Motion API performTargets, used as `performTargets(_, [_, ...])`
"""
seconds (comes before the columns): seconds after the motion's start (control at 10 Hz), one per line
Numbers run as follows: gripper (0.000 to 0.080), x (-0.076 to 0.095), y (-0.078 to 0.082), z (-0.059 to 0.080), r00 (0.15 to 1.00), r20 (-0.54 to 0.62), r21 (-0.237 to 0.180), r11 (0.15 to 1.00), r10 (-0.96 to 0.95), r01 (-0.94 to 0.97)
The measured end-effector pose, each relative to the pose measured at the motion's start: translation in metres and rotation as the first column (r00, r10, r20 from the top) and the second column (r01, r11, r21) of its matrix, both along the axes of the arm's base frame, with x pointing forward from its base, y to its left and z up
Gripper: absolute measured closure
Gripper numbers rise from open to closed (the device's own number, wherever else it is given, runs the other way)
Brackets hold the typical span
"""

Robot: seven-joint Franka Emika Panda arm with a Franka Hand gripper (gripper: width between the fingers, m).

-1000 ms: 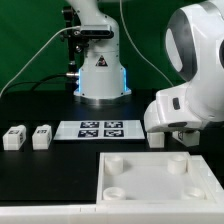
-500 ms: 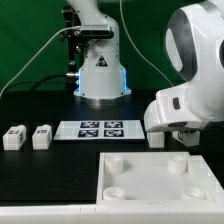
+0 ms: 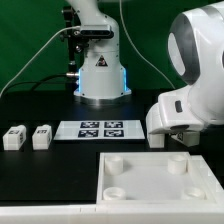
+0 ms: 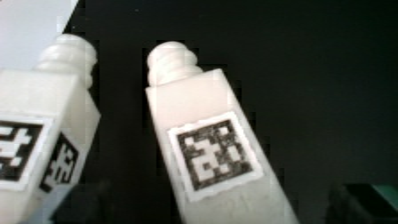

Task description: Assemble one leg

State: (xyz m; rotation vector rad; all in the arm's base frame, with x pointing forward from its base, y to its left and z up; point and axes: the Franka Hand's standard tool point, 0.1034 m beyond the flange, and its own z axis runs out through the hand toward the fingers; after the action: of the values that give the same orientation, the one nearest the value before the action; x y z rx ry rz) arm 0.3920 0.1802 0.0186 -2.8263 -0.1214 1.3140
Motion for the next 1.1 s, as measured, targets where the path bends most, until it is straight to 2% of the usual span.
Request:
performTargets(0.1, [0.0166,-0.0024,0.0002,-0.0013,1.000,-0.005,-0.001,1.000,0.002,-0.002])
performTargets(0.3, [0.0153,-0.0056,-0.0005,-0.0045,1.000,-0.003,-0.002,1.000,0.001,-0.001])
performTargets(0.6, [0.0151,-0.0053,-0.0002,-0.0042,1.000,-0.002,-0.002,1.000,0.002,-0.002])
performTargets(0.7, [0.0193,-0.0054,-0.0002,-0.0043,1.000,-0.002,-0.002,1.000,0.002,-0.002])
performTargets(0.8, [0.0193,-0.0053,-0.0002,-0.0043,1.000,-0.002,-0.002,1.000,0.002,-0.002])
performTargets(1.0, [0.0466,-0.0053,-0.0002,-0.0043,1.000,-0.002,-0.002,1.000,0.002,-0.002])
performTargets(1.1, [0.0466,-0.0054,-0.0002,-0.0042,1.000,-0.002,-0.002,1.000,0.002,-0.002])
